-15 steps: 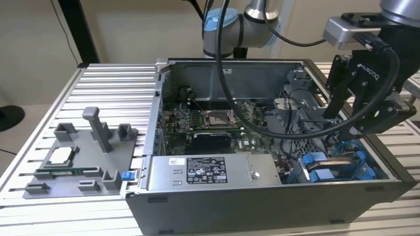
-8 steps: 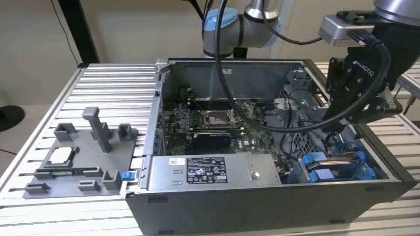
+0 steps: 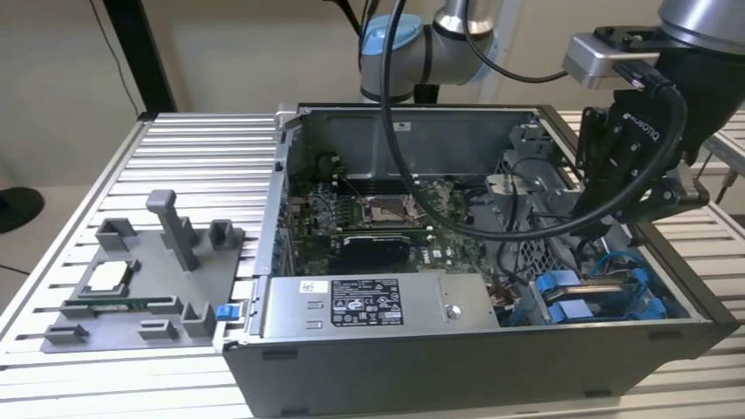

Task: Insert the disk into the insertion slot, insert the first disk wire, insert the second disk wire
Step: 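Insert the first disk wire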

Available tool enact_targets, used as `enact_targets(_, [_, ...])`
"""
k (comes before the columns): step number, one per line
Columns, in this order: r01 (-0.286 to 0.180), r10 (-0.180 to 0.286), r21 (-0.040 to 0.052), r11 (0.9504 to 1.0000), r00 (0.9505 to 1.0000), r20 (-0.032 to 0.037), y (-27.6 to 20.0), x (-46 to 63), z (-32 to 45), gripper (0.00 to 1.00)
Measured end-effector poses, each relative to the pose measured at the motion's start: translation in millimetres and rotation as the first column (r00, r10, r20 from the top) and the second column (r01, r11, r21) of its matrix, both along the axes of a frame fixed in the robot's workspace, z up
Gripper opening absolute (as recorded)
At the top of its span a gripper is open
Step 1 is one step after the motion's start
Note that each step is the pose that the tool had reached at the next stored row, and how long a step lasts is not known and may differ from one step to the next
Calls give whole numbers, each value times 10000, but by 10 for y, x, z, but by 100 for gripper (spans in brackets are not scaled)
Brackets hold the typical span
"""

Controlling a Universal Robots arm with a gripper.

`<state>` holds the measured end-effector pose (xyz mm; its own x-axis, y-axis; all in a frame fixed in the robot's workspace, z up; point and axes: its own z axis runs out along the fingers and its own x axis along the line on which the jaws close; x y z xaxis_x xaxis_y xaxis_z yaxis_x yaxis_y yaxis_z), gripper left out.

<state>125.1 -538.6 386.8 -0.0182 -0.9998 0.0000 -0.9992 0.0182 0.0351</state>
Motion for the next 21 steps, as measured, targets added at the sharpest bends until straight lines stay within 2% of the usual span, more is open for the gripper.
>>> enact_targets(2, [1,-1,8,10000,10000,9,10,-1,-8,100])
enact_targets(10, [0,-1,146,9999,10000,30,13,-2,-5,100])
enact_targets(16, [0,-1,156,9999,10000,53,42,-1,-24,100])
enact_targets(21, [-1,-1,155,9999,9999,103,53,-2,-50,100])
